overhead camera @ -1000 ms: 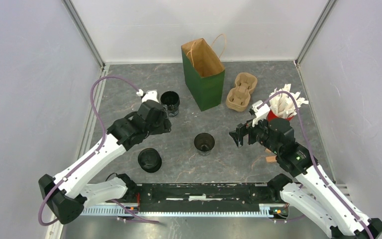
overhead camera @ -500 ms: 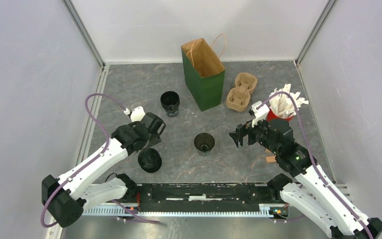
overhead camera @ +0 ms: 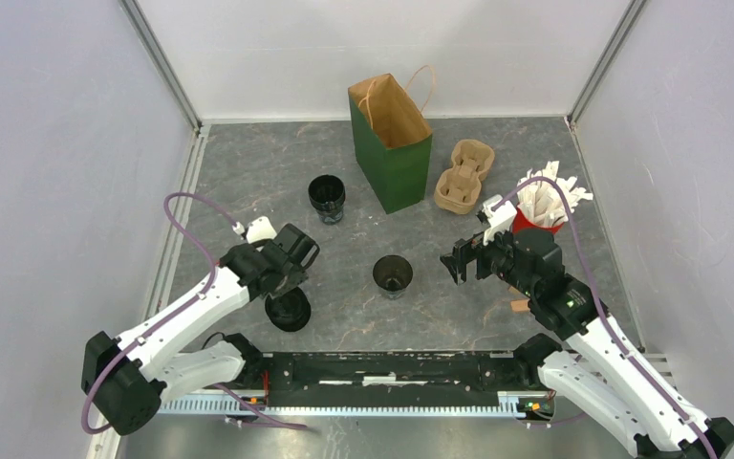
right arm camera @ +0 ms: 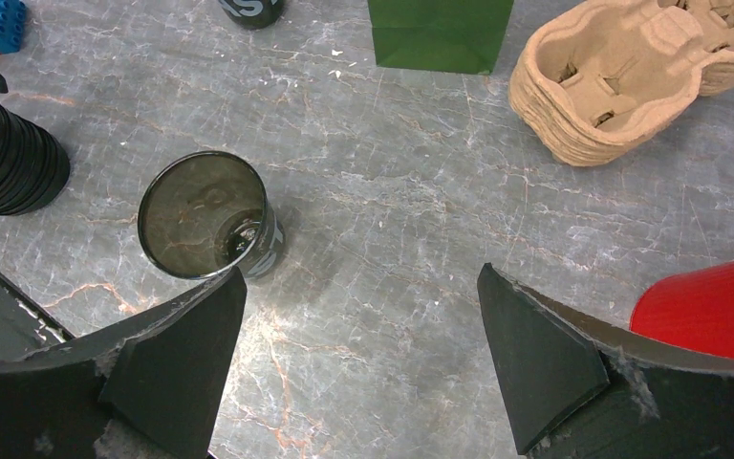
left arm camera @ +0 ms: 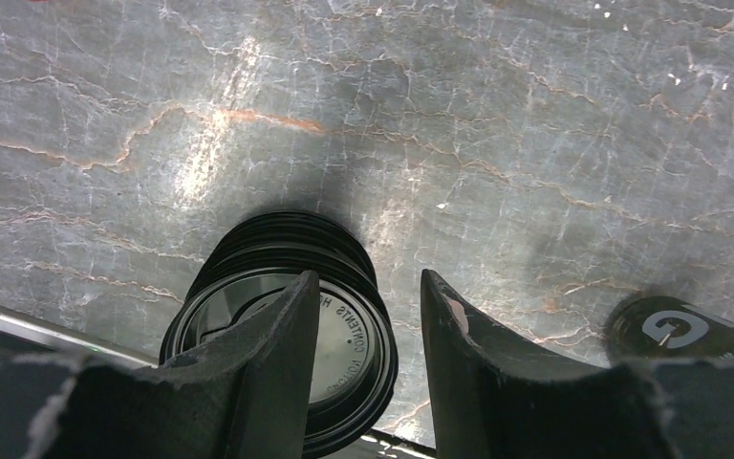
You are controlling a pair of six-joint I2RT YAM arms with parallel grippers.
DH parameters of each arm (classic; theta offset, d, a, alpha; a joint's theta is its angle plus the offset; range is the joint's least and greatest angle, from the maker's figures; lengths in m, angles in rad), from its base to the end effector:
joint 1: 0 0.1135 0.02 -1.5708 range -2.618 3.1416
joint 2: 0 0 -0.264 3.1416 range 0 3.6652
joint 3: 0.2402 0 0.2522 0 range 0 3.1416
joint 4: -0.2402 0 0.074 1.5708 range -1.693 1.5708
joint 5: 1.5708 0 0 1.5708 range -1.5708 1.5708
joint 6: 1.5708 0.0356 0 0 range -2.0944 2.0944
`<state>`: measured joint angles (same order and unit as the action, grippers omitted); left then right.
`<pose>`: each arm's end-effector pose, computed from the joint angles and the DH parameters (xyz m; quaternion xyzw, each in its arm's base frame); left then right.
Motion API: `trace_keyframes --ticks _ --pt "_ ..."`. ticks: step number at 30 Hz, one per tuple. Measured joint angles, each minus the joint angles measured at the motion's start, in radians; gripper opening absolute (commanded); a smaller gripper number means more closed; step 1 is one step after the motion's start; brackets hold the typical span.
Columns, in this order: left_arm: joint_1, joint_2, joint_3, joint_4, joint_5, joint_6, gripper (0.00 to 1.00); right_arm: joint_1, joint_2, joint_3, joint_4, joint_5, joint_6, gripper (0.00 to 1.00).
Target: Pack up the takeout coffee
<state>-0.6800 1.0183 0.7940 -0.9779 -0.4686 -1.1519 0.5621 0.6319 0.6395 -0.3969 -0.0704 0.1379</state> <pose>0.1436 -0.0955 0.2436 -0.2649 0.9198 -0.0024 0.2896 0.1279 0.0835 0.2897 -0.1939 0.8073 0.2183 0.5129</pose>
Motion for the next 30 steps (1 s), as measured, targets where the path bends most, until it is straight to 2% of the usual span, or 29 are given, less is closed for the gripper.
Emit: trace_keyframes --ticks 22,24,28,30 --pt "0.000 0.023 -0.029 -0.011 0.003 -0.037 0.49 0.000 -0.014 0.000 0.000 0.003 0.007 0.99" --pt "0.000 0.031 -0.029 -0.011 0.003 -0.037 0.46 0.000 -0.014 0.000 0.000 0.003 0.007 0.99" --pt "0.000 0.046 -0.029 -0.010 0.004 -0.038 0.28 0.000 -0.014 0.000 0.000 0.004 0.007 0.99" --pt "0.000 0.047 -0.029 -0.008 0.005 -0.037 0.26 0.000 -0.014 0.000 0.000 0.005 0.007 0.99"
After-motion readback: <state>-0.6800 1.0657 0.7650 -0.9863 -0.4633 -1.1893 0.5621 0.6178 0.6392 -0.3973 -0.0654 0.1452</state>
